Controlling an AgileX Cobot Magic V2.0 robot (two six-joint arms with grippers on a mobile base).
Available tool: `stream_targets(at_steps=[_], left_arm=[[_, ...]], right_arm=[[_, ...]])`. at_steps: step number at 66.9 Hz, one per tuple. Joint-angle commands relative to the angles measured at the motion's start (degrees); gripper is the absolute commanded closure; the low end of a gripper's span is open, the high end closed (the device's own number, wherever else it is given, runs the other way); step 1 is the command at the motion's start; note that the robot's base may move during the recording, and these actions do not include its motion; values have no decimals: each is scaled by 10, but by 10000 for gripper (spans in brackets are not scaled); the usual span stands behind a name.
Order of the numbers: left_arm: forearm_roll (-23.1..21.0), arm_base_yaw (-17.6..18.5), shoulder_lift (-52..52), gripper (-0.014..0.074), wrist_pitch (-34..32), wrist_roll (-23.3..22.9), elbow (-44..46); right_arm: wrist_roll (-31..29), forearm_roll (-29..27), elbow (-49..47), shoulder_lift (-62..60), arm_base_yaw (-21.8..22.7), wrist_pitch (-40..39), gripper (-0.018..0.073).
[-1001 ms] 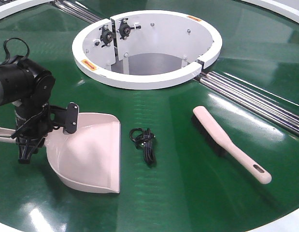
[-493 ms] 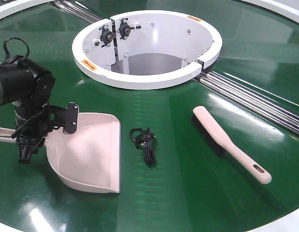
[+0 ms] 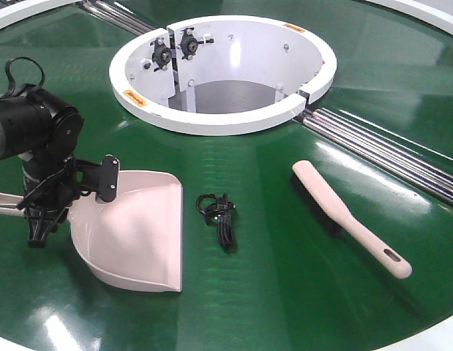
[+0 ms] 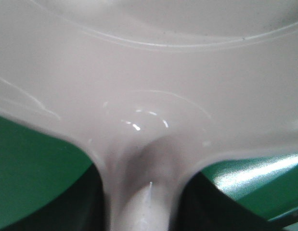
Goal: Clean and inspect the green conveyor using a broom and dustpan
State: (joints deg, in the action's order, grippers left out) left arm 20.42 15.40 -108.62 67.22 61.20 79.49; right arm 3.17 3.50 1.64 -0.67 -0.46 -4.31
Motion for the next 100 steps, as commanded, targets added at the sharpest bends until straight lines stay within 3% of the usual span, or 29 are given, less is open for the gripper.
stream_targets(at_steps=[1,9,27,53,62,74,82,89,100], left_arm=[[7,3,28,603,-9,-14,17],[7,3,28,603,-9,-14,17],[7,3,28,603,-9,-14,17],[7,3,28,603,-9,-14,17],[7,3,28,603,-9,-14,17],[7,3,28,603,-9,-14,17],[7,3,28,603,-9,-14,17],[7,3,28,603,-9,-14,17],[7,3,28,603,-9,-14,17]], right_arm=[[31,-5,-34,-2,3,-43,568],[60,-10,-111,42,3,11,568],[43,-25,-276,243,3,158,568],[47,-6,-295,371,3,136,544],[14,-7,-319,399,3,192,440],[-37,-23,-396,452,3,304,171],[-104,-54,-437,494,2,352,20],[-159,-101,-479,534,2,390,-36],[-210,-166,-548,614,2,441,-25]])
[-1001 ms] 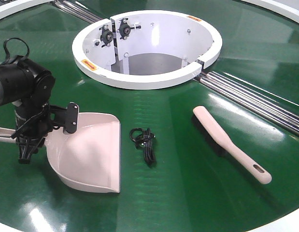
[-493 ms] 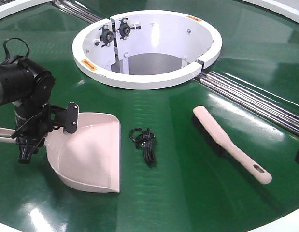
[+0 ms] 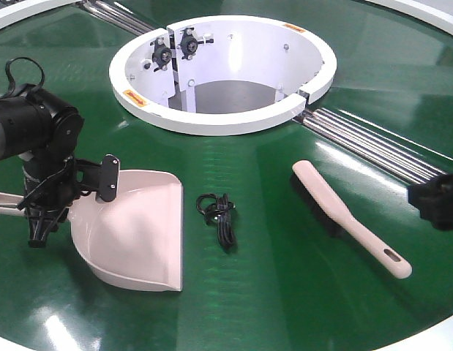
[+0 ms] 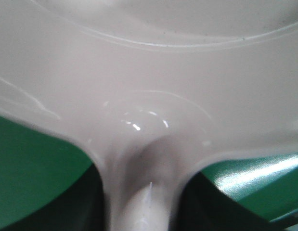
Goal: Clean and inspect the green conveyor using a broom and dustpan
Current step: 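Lower the right gripper onto the brush handle and grasp it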
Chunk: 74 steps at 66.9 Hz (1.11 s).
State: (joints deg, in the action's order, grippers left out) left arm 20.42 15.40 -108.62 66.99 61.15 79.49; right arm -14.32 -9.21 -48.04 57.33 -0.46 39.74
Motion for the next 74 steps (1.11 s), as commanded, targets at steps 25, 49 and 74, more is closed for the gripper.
stream_targets(at_steps=[25,49,74], left_arm=[[7,3,28,603,-7,-14,17],[7,3,28,603,-7,-14,17],[7,3,28,603,-7,-14,17]], right_arm=[[-44,-48,-218,235,1,134,-19],[34,82,-308,353,-96,185,-19],[20,84,-344,461,-96,271,-19]])
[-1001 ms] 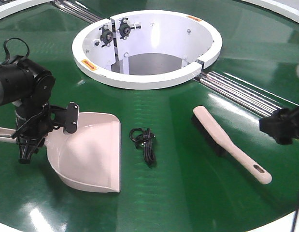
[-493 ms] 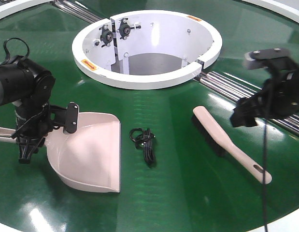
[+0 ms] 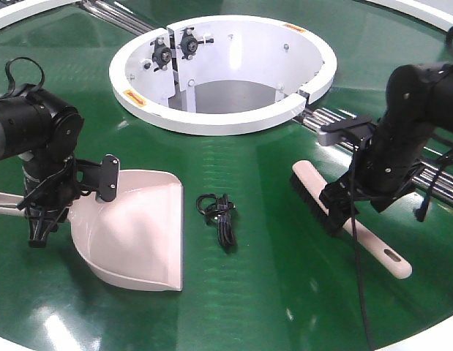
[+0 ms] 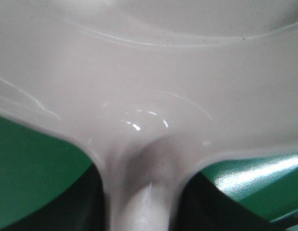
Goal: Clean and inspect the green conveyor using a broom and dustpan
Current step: 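Lower the right gripper onto the brush handle and grasp it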
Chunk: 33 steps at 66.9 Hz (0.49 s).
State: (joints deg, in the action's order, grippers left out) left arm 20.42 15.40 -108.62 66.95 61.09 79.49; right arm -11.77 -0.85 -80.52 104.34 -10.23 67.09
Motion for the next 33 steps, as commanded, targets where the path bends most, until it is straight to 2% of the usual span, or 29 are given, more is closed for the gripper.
stream_targets(at_steps=[1,15,33], left_arm=[[7,3,28,603,-6,-13,17],[7,3,28,603,-6,-13,17],[7,3,28,603,-6,-13,17]], right_arm=[[-5,0,-19,-6,1,-2,-19],[-4,0,-20,25,1,1,35],[3,3,-21,47,1,1,234]])
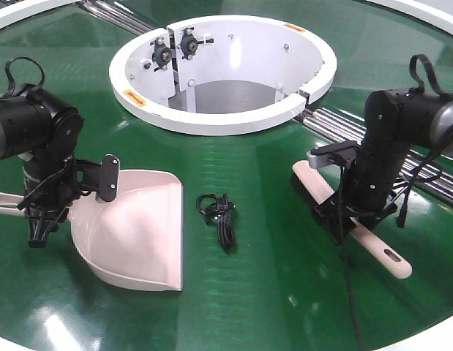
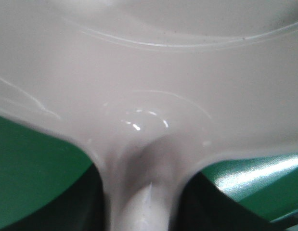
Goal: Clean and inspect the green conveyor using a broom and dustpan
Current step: 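Lower the right gripper onto the brush handle and grasp it, then sweep the black cable with the brush into the held dustpan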
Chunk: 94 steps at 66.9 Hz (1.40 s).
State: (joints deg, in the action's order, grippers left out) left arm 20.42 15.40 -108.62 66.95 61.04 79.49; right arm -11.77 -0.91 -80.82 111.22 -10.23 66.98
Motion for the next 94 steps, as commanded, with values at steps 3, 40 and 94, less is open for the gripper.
stream_targets(at_steps=[3,40,94], left_arm=[[7,3,28,603,-6,-13,17],[7,3,28,603,-7,-13,17],[7,3,28,603,-7,-13,17]], right_arm=[[4,4,-18,-18,1,2,281],[91,9,-64,-47,-58,27,564],[285,44,-82,-1,-214,70,564]])
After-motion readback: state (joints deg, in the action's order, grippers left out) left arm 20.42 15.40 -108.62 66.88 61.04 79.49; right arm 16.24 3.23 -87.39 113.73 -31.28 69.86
